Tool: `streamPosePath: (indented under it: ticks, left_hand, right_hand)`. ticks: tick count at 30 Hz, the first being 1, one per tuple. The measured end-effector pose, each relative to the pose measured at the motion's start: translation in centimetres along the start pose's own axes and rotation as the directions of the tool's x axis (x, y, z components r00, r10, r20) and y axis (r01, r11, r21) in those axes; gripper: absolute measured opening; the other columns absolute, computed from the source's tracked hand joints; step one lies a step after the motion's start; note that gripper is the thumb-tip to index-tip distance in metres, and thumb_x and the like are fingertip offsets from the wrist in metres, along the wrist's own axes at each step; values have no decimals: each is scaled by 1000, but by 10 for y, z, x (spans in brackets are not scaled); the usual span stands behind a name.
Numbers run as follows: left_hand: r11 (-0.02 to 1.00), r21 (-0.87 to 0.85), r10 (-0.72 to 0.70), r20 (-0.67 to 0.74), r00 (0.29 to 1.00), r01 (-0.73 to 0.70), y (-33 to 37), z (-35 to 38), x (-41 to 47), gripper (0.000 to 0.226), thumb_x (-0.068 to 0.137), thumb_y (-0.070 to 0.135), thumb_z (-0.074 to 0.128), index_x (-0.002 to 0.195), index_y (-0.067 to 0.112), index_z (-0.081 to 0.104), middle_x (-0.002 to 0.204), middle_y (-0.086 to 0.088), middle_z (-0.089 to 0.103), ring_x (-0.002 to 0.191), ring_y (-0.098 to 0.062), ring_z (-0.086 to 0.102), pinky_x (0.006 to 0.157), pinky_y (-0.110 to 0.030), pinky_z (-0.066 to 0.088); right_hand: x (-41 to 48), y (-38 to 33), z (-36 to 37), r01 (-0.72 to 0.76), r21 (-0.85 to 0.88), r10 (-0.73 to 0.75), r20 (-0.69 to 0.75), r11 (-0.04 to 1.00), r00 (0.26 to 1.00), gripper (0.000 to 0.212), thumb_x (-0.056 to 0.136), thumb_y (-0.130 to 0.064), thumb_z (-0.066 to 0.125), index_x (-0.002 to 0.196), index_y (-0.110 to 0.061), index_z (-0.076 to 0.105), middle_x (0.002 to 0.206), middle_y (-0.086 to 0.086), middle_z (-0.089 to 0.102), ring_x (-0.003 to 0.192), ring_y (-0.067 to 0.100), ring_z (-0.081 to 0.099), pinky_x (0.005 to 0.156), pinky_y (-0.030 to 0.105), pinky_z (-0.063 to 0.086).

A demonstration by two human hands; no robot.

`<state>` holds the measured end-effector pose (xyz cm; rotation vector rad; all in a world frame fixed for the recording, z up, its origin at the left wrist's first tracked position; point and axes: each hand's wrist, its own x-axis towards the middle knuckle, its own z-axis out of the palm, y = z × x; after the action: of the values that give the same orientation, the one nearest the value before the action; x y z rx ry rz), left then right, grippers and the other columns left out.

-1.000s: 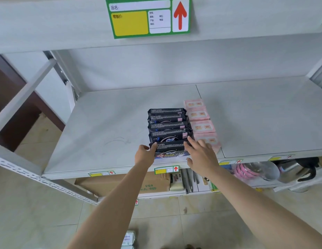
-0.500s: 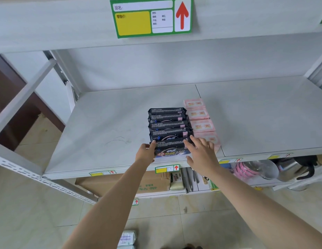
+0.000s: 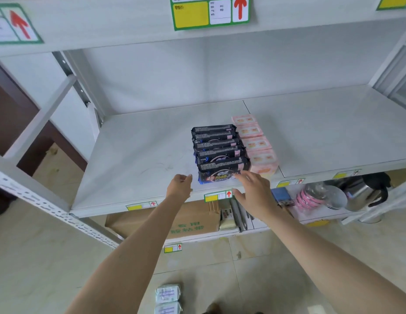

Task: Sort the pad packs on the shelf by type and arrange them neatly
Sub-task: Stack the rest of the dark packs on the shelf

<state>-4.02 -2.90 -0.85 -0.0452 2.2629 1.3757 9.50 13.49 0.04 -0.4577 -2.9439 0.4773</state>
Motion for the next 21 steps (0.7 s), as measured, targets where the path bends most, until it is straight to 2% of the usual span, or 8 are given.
streamPosePath:
  ticks: [4, 8, 11, 15, 21]
  left_hand:
    - [997, -70, 36, 8, 999, -36, -20, -14, -26, 24, 96, 28, 46, 104, 8, 55, 89, -4, 57, 84, -21, 61, 69, -31, 50]
    - [995, -85, 59, -7, 998, -59, -41, -30, -55, 17, 95, 24, 48, 94, 9, 56, 81, -2, 56, 71, -17, 59, 66, -29, 46]
    - [995, -78, 61, -27, 998, -63, -57, -38, -83, 15, 95, 22, 48, 86, 11, 55, 79, -2, 57, 76, -19, 58, 66, -28, 45]
    - [998, -45, 51, -54, 997, -54, -87, -46, -134, 14, 95, 20, 48, 92, 10, 56, 78, 0, 57, 79, -19, 61, 69, -31, 48]
    - [999, -35, -33, -72, 997, 31, -148, -57, -208, 11, 94, 15, 48, 84, 14, 53, 76, 1, 55, 65, -12, 59, 58, -27, 43]
  right_hand:
    - [-29, -10, -1, -10, 48, 9, 3, 999, 1000, 45, 92, -34, 49, 133, -15, 47, 138, 4, 48, 126, 23, 46, 101, 40, 34]
    - [-61, -17, -9, -1, 88, 0, 13, 996, 1000, 45, 93, -33, 47, 134, -12, 45, 138, 6, 47, 124, 22, 47, 103, 38, 37]
    - [-86, -21, -14, 3, 117, -4, 8, 993, 1000, 45, 93, -32, 48, 133, -12, 46, 136, 5, 49, 119, 21, 51, 99, 37, 42]
    - [-129, -33, -11, 11, 164, -11, 3, 986, 1000, 47, 92, -33, 50, 134, -13, 44, 136, 4, 49, 119, 21, 50, 99, 39, 42]
    - [-198, -56, 5, 22, 255, -29, 25, 967, 999, 46, 90, -28, 55, 131, -9, 48, 134, 9, 50, 124, 24, 47, 99, 39, 41]
